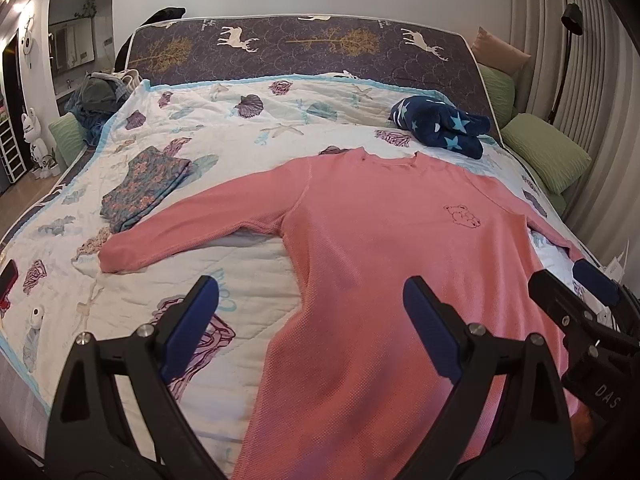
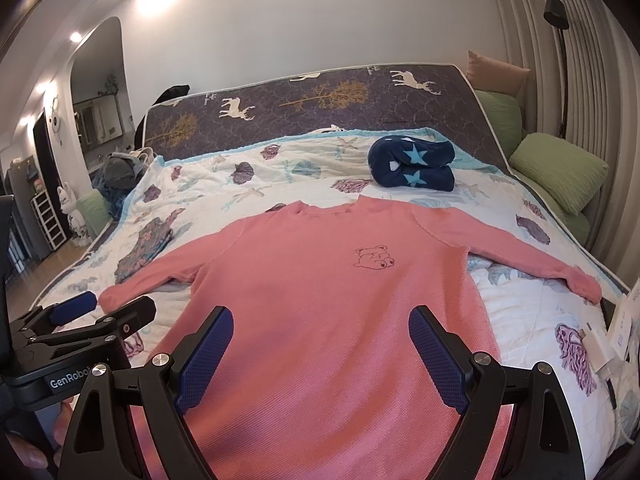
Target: Fold small clothes
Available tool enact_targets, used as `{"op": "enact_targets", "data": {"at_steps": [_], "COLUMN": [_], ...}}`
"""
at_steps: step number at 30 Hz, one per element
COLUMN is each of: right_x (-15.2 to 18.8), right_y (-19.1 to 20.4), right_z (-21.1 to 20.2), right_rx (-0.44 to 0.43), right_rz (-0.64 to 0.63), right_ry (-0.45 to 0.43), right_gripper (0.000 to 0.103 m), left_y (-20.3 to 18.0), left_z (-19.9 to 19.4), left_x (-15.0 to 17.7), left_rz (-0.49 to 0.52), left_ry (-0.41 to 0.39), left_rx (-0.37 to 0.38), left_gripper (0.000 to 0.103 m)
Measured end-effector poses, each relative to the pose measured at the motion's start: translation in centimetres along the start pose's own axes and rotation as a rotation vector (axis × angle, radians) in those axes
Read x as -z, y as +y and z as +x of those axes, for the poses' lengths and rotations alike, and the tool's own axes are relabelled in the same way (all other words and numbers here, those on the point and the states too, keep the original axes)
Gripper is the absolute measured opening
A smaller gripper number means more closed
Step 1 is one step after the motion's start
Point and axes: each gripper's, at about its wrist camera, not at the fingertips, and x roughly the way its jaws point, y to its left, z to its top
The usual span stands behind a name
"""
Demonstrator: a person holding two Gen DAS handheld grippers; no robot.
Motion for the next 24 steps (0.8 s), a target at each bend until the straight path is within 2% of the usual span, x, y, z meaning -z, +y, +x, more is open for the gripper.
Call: {"op": "enact_targets", "data": {"at_steps": [11, 14, 24], "right_x": [-0.1, -0.4, -1.0], "right_y": [0.3, 0.6, 1.8], "right_z": [0.1, 0.2, 0.8], "right_rx": [0.004, 0.006, 0.014], "right_rz": [-0.009, -0.019, -0.042], "right_ry": [-0.002, -0.002, 0.001], "right_gripper": [0.091, 0.091, 0.091], "left_y": [0.6, 1.0, 2.1], "left_z": [0.2, 0.3, 0.8], "left_x": [-0.1, 0.0, 0.1], "left_rz": [-0.027, -0.002, -0.012], "left_ry": [0.010, 0.000, -0.034], "left_rx": [0.012, -0.007, -0.003], "left_gripper": [0.094, 0.094, 0.094]}}
